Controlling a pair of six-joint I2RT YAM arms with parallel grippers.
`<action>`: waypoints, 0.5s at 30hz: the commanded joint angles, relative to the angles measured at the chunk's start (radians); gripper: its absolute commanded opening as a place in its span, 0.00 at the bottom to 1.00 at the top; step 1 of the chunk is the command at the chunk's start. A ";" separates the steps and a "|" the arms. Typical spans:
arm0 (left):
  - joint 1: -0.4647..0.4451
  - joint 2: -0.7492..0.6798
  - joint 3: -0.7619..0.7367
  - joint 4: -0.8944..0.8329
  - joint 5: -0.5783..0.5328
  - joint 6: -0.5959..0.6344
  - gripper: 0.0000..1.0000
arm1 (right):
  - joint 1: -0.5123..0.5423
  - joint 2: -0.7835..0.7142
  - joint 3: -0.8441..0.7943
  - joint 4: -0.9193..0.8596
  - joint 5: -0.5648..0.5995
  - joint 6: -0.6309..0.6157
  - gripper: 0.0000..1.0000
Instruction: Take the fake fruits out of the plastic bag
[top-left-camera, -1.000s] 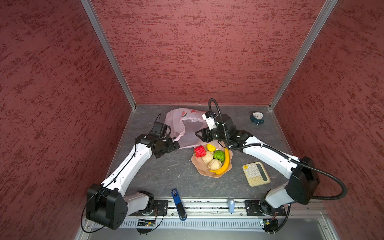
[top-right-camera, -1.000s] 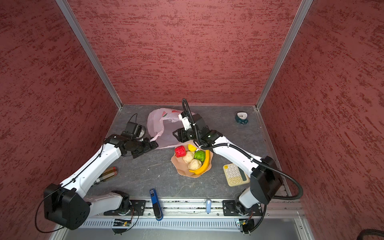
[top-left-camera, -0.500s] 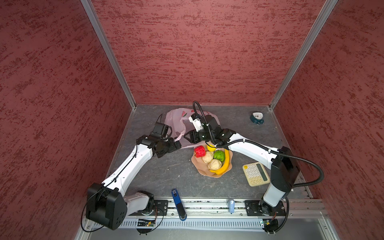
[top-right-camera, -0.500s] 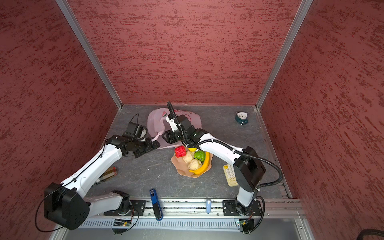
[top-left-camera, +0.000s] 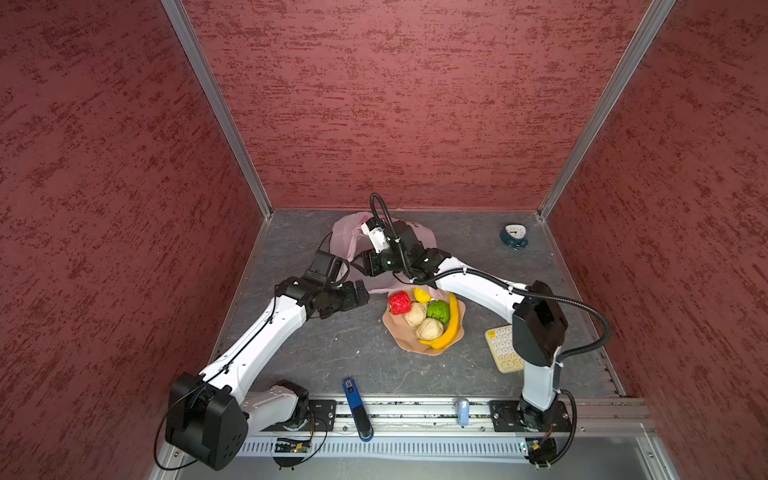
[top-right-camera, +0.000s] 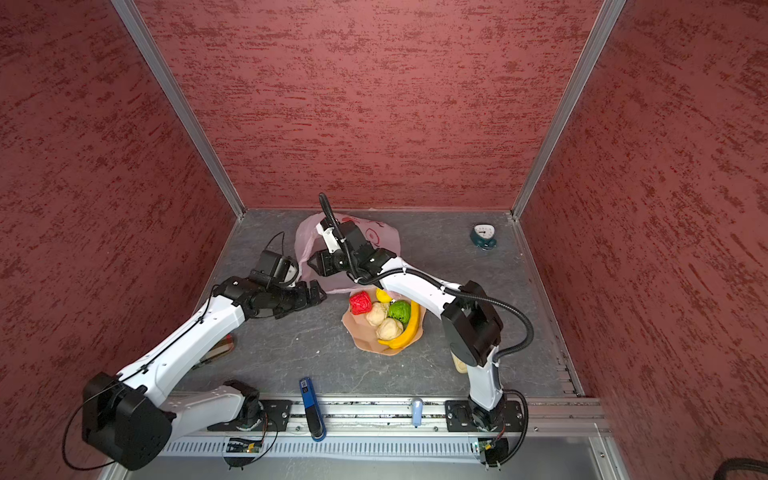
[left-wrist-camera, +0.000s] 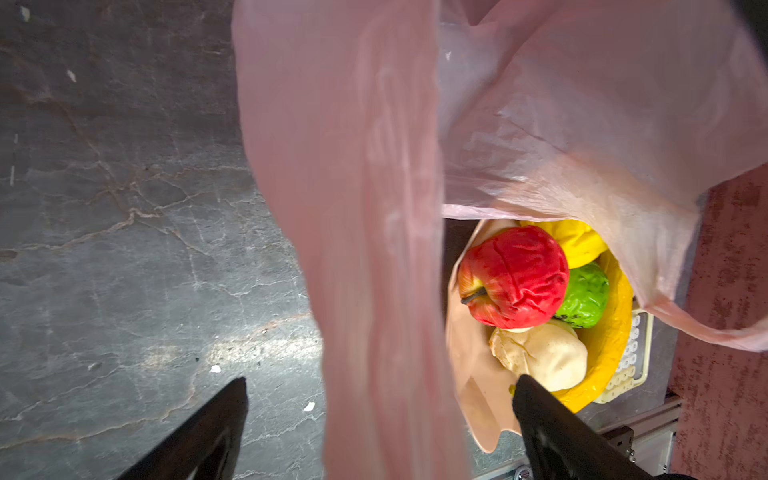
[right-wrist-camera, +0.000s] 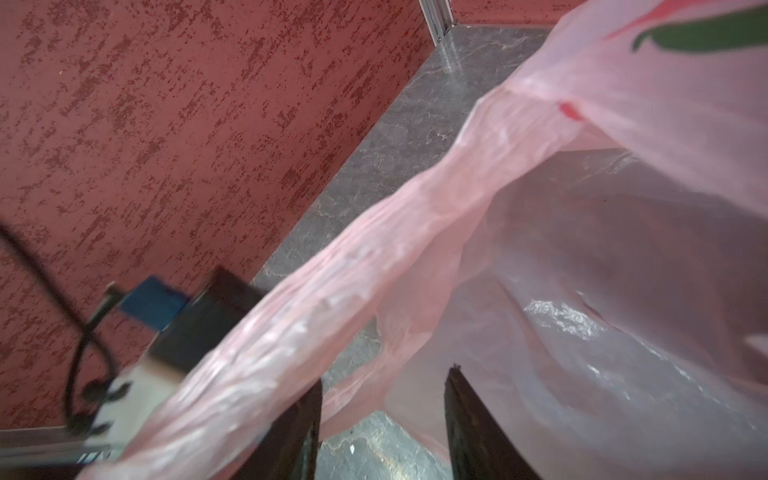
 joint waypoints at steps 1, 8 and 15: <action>-0.005 -0.058 -0.017 0.019 0.025 0.024 1.00 | 0.000 0.032 0.072 -0.013 -0.004 -0.021 0.49; 0.035 -0.170 -0.019 0.011 -0.018 -0.026 1.00 | 0.001 -0.025 0.061 -0.095 0.044 -0.083 0.49; 0.080 -0.257 0.032 0.030 -0.139 -0.037 1.00 | -0.001 -0.232 -0.117 -0.161 0.095 -0.158 0.53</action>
